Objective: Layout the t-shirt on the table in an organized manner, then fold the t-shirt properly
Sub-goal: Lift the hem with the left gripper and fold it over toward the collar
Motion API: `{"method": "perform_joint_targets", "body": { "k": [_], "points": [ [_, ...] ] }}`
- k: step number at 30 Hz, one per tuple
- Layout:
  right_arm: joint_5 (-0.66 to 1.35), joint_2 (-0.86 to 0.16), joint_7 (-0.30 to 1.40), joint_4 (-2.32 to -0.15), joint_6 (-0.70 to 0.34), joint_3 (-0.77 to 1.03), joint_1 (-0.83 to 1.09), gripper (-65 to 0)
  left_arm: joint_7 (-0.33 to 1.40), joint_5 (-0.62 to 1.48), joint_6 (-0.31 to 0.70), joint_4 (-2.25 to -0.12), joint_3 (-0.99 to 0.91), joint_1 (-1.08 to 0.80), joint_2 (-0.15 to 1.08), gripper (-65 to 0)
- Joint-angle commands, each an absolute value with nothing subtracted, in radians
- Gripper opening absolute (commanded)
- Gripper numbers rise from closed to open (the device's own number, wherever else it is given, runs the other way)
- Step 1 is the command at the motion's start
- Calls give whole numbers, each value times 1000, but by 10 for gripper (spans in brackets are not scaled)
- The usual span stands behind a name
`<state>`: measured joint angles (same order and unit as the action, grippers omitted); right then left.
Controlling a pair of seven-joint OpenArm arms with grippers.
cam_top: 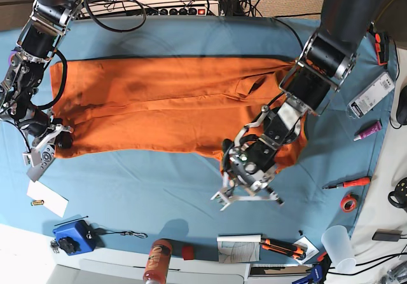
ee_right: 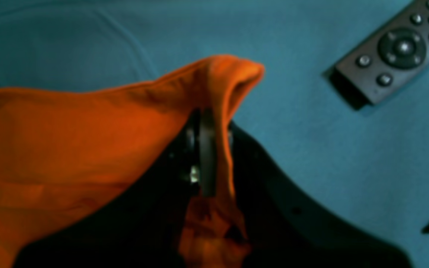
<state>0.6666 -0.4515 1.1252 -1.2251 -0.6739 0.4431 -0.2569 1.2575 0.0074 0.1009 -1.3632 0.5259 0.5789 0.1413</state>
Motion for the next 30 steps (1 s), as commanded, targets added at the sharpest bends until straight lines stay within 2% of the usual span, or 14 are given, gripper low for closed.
{"method": "perform_joint_targets", "body": {
  "k": [1, 6, 12, 18, 30],
  "points": [
    [694, -477, 1110, -1245, -679, 449, -272, -650, 1264, 28, 105, -1384, 493, 590, 142, -650],
    [754, -476, 1146, -1245, -698, 487, -260, -650, 1279, 183, 181, -1491, 329, 479, 142, -650],
    [881, -476, 1240, -1245, -698, 596, -260, -650, 1262, 264, 225, -1683, 182, 344, 142, -650],
    [961, -477, 1356, -1245, -698, 667, -260, -650, 1260, 300, 238, -1754, 168, 257, 142, -650],
    [987, -477, 1353, -1245, -698, 669, -154, -650, 1241, 292, 237, -1993, 168, 64, 142, -650]
  ]
}}
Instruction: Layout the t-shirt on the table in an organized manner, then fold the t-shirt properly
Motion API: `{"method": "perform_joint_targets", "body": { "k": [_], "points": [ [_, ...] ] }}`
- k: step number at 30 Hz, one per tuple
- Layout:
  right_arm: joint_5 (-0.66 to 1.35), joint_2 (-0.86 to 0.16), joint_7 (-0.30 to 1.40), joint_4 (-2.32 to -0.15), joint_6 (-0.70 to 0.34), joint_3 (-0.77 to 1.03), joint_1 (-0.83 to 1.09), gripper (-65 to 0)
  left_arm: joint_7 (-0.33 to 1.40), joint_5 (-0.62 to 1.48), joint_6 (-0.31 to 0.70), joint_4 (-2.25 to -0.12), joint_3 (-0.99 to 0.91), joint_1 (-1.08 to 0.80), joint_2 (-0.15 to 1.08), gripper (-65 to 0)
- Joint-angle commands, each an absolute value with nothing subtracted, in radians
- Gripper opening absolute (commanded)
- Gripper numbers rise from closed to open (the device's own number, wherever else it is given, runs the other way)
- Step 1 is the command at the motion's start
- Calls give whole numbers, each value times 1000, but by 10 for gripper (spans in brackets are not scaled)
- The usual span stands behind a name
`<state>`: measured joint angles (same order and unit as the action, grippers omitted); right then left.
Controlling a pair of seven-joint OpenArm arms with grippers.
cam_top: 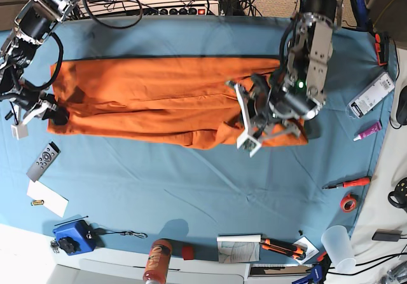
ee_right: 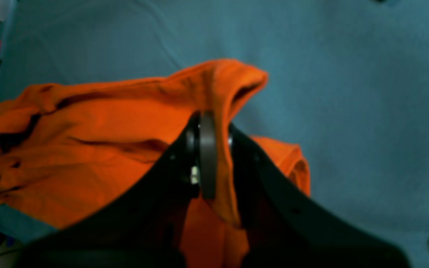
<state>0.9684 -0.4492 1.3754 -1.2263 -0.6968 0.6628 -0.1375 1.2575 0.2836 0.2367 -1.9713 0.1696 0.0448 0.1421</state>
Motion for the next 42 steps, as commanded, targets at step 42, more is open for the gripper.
{"method": "perform_joint_targets", "body": {
  "k": [42],
  "points": [
    [980, -492, 1396, -1313, -698, 669, -63, -650, 1211, 284, 237, -2356, 167, -337, 142, -650]
  ]
}}
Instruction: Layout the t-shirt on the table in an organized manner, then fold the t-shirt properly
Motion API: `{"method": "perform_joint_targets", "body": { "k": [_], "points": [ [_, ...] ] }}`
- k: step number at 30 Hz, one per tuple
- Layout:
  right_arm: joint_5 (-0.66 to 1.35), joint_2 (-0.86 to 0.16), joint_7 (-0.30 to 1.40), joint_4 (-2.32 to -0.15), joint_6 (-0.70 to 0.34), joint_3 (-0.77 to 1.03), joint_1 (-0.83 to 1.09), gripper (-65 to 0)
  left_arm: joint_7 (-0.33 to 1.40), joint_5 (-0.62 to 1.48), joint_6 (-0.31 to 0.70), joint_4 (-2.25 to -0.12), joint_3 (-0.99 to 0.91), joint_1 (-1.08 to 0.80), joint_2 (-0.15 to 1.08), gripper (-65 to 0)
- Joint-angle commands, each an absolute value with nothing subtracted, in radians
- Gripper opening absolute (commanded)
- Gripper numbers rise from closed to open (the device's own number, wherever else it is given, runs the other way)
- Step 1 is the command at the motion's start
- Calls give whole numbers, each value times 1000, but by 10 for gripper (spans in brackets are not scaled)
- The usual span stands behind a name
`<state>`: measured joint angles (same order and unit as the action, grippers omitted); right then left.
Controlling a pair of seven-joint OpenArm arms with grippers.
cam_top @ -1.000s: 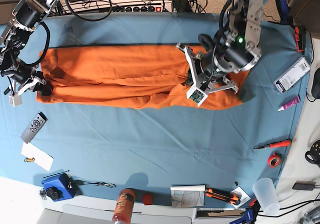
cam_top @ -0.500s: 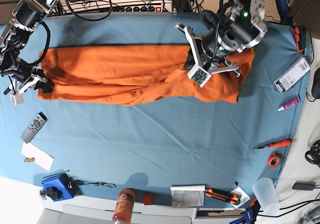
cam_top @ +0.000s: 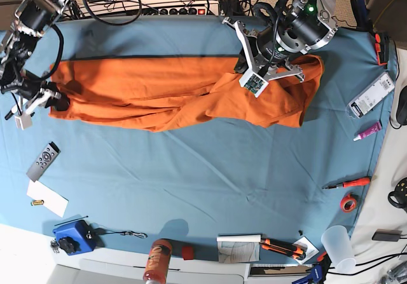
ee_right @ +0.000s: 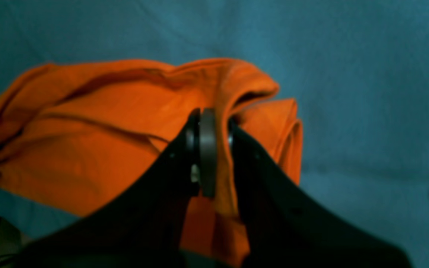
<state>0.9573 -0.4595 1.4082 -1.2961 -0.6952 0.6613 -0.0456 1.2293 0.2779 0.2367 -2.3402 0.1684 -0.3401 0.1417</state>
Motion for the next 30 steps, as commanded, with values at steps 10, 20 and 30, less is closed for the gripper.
{"method": "perform_joint_targets", "body": {
  "k": [10, 20, 30],
  "points": [
    [854, -493, 1342, -1426, -698, 669, 28, -650, 1215, 284, 237, -2356, 167, -339, 142, -650],
    [679, -493, 1206, -1425, -698, 669, 37, -650, 1216, 285, 237, -2356, 167, -355, 142, -650],
    [638, -493, 1208, -1425, -698, 669, 39, -650, 1221, 285, 285, -2356, 167, -355, 142, -650]
  ]
}}
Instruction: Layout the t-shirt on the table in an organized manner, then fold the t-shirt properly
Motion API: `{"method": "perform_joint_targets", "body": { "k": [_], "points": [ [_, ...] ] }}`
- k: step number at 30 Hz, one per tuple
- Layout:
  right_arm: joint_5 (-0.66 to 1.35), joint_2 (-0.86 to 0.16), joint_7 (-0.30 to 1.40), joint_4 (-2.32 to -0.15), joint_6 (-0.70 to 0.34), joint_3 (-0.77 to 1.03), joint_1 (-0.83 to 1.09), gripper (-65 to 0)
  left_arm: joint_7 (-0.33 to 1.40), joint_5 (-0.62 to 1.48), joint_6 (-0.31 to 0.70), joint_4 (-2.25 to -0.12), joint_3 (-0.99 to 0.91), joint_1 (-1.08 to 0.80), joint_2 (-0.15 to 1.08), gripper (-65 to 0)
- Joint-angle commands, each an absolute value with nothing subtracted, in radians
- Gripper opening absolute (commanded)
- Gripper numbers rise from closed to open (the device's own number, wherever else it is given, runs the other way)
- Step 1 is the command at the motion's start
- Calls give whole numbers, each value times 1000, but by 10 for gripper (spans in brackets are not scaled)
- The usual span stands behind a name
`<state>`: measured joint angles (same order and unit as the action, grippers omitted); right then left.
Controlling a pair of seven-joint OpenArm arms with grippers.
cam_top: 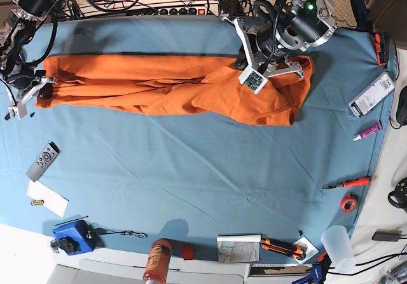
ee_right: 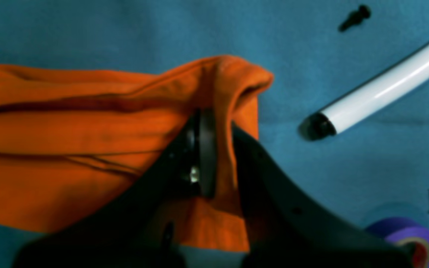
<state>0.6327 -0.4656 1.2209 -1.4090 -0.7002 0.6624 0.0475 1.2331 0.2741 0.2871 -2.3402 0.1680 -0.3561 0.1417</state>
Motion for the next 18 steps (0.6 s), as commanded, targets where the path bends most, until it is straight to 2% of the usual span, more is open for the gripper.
{"method": "perform_joint_targets", "body": {
  "k": [1, 3, 5, 6, 8, 14, 18],
  "points": [
    [653, -493, 1225, -1425, -698, 669, 39, -650, 1219, 285, 301, -2356, 167, -355, 142, -627],
    [684, -493, 1257, -1425, -698, 669, 39, -633, 1203, 285, 299, -2356, 167, -356, 142, -449],
    [701, -493, 1286, -1425, -698, 669, 39, -540, 1177, 285, 285, -2356, 167, -368, 142, -303],
    [704, -493, 1295, -1425, -698, 669, 39, -496, 1175, 285, 285, -2356, 167, -374, 142, -261],
    [703, -493, 1302, -1425, -698, 669, 39, -444, 1187, 285, 284, -2356, 167, -389, 142, -242],
    [820, -493, 1302, -1425, -698, 670, 39, -444, 1125, 284, 201, -2356, 167, -394, 141, -242],
    [911, -493, 1301, -1425, -698, 678, 38, -444, 1046, 258, 198, -2356, 167, -364, 141, -242]
  ]
}}
